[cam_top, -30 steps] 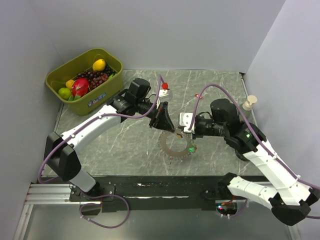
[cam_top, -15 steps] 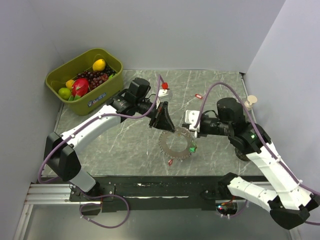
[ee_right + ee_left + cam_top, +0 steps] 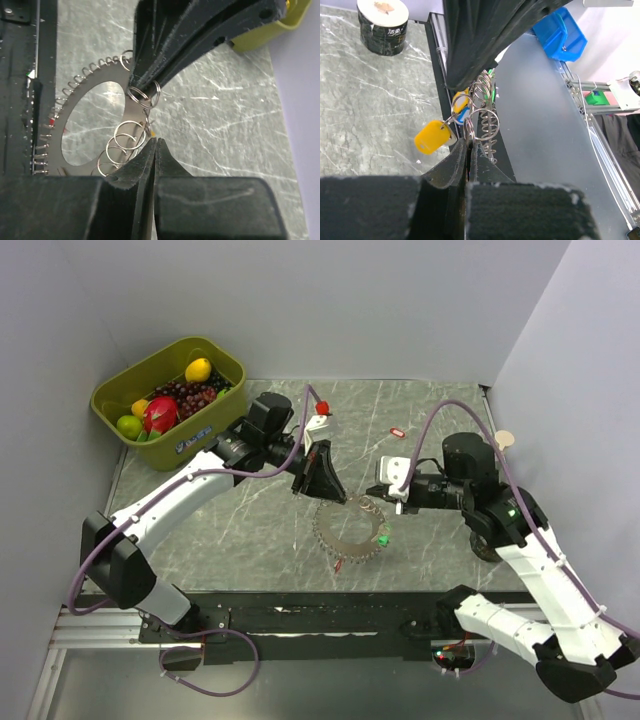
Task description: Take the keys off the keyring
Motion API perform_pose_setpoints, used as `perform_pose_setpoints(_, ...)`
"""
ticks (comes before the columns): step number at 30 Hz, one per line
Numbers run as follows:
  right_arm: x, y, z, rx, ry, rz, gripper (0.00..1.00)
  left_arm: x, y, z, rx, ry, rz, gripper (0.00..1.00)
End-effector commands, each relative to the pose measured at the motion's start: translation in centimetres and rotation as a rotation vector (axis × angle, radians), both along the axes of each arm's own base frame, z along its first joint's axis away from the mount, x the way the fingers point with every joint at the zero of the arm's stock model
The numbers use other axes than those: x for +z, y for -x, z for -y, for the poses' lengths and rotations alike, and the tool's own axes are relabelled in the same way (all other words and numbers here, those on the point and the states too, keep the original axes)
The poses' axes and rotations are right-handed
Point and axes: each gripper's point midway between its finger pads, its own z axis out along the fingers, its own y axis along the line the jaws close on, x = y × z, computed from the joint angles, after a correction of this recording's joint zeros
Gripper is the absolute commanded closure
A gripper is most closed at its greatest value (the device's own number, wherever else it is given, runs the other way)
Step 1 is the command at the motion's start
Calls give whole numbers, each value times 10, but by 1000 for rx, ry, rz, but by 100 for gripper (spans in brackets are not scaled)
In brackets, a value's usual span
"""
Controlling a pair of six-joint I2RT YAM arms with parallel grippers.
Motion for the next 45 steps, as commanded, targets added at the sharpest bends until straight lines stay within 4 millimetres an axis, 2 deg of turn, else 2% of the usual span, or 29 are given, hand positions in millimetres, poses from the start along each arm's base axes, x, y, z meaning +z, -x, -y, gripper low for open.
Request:
perform_pose_setpoints(1,32,16,-4,62,-64,15,90,25,11,-5,-52,72,40,98)
perform_pose_setpoints(4,35,18,-6,76,-65,8,84,24,10,-5,-56,71,33,98)
perform_pose_setpoints(8,27,18,-10,96,-52,-7,79,25,13,-5,-76,74,24,98)
perform_pose_setpoints(13,18,3,-8,50,-24,26,78,27,20,-9,-117,89,21,99)
perform_pose_setpoints(15,16,4,-8,57,-17,29,75,29,23,-11,-136,97,16,99)
perform_pose_setpoints(26,12,40,-7,194,-23,-13,62,26,29,-12,-188,103,-43,99)
perform_pose_setpoints(30,13,39,-13,201,-62,-33,60,27,30,-12,-201,101,-68,99)
perform_pose_setpoints(37,23,25,-23,168,-112,-25,59,25,31,-12,-220,104,-88,99)
perform_pose_setpoints(42,29,28,-25,198,-125,-20,58,21,34,-14,-248,106,-111,99)
perform_pose_setpoints(45,30,37,-27,245,-132,-38,59,20,34,-14,-259,102,-130,99)
